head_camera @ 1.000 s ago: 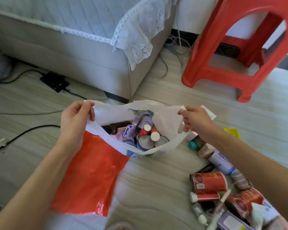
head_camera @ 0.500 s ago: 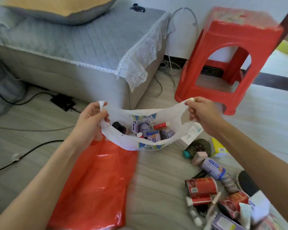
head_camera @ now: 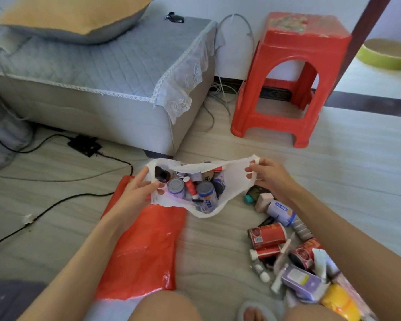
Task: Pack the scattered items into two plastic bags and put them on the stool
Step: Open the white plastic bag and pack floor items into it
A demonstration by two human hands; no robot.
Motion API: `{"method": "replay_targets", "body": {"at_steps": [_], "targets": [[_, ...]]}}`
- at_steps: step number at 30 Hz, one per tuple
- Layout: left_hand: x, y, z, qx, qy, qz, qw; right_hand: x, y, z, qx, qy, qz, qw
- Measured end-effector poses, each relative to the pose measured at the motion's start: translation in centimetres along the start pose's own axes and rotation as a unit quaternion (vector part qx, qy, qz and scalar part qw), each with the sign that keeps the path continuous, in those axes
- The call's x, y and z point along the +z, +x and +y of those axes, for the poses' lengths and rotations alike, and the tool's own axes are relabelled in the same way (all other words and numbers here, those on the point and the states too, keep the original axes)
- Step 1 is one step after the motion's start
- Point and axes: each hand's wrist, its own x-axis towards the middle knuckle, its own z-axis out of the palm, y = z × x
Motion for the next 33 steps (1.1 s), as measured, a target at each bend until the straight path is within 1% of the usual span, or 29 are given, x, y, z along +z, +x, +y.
{"method": "replay_targets", "body": {"at_steps": [3, 6, 9, 12, 14, 17, 19, 23, 26, 29, 31, 33], "targets": [[0.0, -0.9, -0.1, -0.009, -0.004, 0.025, 1.0, -0.6, -1.7, 0.4, -0.006, -0.018, 0.015, 1.0], [1.3, -2.8, 0.4, 0.011, -0.028, 0.036, 0.999, -1.3, -3.9, 0.7, -0.008, -0.006, 0.029, 1.0], [2.6, -5.0, 0.2, 0.025, -0.009, 0.032, 0.999, -2.1, -5.6, 1.9, -0.011, -0.04, 0.049, 0.998], [3.5, -6.9, -1.6, 0.03, 0.041, 0.007, 0.999, -3.0, -7.2, 4.2, -0.008, -0.076, 0.052, 0.996], [4.3, -7.9, -2.9, 0.03, 0.092, -0.027, 0.995, -3.9, -8.3, 5.9, -0.006, -0.099, 0.062, 0.993], [6.1, -8.3, -4.9, 0.045, 0.173, -0.082, 0.981, -5.5, -9.5, 8.7, 0.002, -0.143, 0.075, 0.987], [7.8, -7.7, -5.9, 0.068, 0.224, -0.11, 0.966, -6.7, -9.9, 10.3, 0.005, -0.183, 0.085, 0.979], [12.0, -5.2, -8.3, 0.097, 0.342, -0.183, 0.917, -9.0, -9.7, 13.3, 0.016, -0.261, 0.098, 0.96], [15.9, -3.4, -10.7, 0.111, 0.384, -0.239, 0.885, -10.4, -8.7, 16.2, 0.044, -0.293, 0.087, 0.951], [19.1, -1.6, -13.6, 0.119, 0.411, -0.271, 0.862, -11.2, -7.2, 19.3, 0.062, -0.338, 0.052, 0.938], [20.6, -0.1, -15.7, 0.142, 0.446, -0.281, 0.838, -11.4, -6.0, 21.4, 0.035, -0.401, 0.028, 0.915], [21.8, 1.4, -17.7, 0.184, 0.489, -0.29, 0.801, -11.3, -4.7, 23.4, -0.021, -0.484, 0.002, 0.875]]}}
